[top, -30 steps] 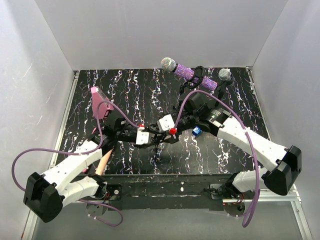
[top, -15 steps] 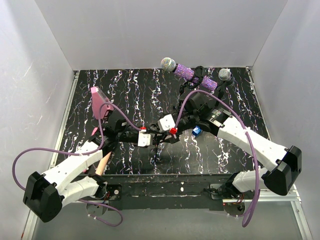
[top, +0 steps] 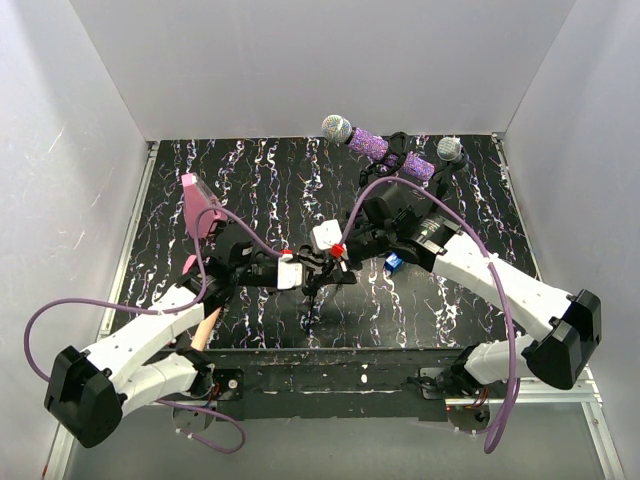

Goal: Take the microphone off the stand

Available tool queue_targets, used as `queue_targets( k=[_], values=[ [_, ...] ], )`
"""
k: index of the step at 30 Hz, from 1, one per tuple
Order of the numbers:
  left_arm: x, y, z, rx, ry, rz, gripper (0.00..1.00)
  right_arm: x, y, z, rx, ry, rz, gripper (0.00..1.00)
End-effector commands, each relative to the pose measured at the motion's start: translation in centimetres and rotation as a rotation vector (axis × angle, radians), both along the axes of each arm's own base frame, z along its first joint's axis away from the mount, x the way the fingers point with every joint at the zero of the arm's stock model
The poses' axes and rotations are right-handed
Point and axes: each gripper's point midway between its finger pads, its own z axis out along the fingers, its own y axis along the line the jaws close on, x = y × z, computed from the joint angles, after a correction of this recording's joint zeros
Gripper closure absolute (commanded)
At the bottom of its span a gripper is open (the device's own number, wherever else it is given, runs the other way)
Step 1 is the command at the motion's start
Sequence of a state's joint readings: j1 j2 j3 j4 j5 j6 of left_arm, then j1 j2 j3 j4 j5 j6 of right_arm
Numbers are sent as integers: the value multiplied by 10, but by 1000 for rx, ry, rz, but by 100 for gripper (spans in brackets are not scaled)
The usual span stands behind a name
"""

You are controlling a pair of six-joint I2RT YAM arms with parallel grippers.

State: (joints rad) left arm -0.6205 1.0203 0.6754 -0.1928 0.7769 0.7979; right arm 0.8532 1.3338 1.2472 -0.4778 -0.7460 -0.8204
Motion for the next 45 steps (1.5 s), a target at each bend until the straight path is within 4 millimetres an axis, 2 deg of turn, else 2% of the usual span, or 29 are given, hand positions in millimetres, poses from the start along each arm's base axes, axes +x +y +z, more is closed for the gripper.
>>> queue_targets(
  k=[1, 7, 12, 15, 21, 23, 25, 29, 30, 34, 39, 42, 45],
  values=[
    [-6, 6, -4, -29, 146, 116, 100, 12, 4, 23, 60, 57, -127, 44],
    [2, 14, -5, -63, 242, 266, 100, 19, 9, 27, 82, 173, -238, 43],
    [0, 16, -13, -89, 368, 345, 100, 19, 11, 25, 76, 139, -210, 57],
    [-10, 10, -16, -106, 462, 320, 100, 18, 10, 24, 59, 67, -155, 60],
    [-42, -5, -11, -115, 698, 188, 100, 13, 7, 20, 36, -52, -37, 62],
    [-45, -5, -9, -118, 716, 184, 100, 14, 8, 19, 32, -66, -24, 58],
    [-42, -3, -9, -120, 698, 206, 100, 18, 11, 25, 45, -53, -53, 46],
    [-30, 3, -11, -123, 630, 277, 100, 27, 14, 49, 99, 88, -219, 22],
    [-25, 4, -10, -130, 614, 301, 100, 25, 13, 52, 101, 127, -240, 20],
    [-7, 10, -13, -156, 599, 423, 100, 17, 7, 60, 100, 251, -322, 16],
    [10, 11, -8, -200, 605, 518, 100, 14, 5, 44, 61, 211, -388, 15],
    [16, 11, -6, -214, 611, 549, 100, 16, 8, 40, 47, 217, -414, 17],
    [20, 12, -3, -226, 616, 576, 100, 25, 13, 37, 29, 206, -488, 24]
  ],
)
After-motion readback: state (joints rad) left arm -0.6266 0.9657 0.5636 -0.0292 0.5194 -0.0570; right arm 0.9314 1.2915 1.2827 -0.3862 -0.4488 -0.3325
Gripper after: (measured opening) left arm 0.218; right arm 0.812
